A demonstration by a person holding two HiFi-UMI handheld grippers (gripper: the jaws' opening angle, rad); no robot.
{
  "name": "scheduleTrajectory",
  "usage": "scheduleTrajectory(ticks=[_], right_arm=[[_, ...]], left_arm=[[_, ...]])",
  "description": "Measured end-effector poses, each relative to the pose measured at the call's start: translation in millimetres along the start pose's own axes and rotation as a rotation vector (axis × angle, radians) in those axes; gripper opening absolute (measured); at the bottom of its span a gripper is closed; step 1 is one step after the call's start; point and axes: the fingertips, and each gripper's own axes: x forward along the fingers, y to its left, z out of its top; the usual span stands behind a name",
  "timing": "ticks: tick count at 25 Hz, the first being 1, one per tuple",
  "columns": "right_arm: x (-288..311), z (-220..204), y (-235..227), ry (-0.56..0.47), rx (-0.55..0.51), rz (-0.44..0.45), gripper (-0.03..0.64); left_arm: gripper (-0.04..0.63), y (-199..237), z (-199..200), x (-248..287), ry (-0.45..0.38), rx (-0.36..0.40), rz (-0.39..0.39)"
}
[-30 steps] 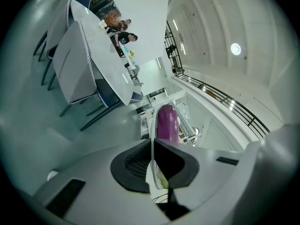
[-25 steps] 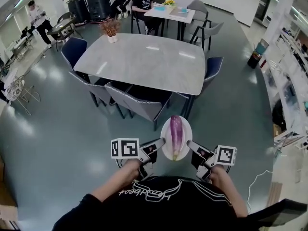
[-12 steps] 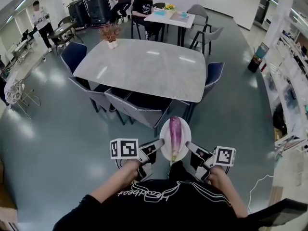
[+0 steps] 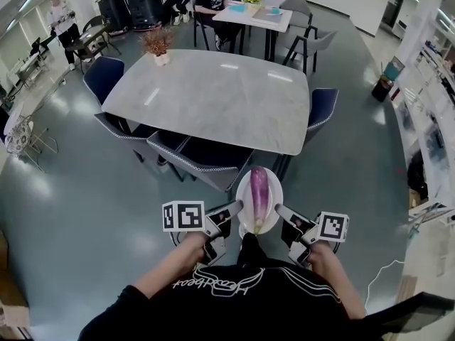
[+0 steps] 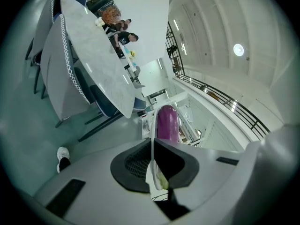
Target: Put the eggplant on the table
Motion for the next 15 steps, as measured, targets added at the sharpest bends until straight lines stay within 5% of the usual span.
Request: scheduleTrajectory(ticks=[15], right_arm=[[100, 173, -76, 0.076, 0.058, -0.009, 0.018]], left_arm=[[0.025, 52, 165, 115, -0.034, -0.048, 0.073]])
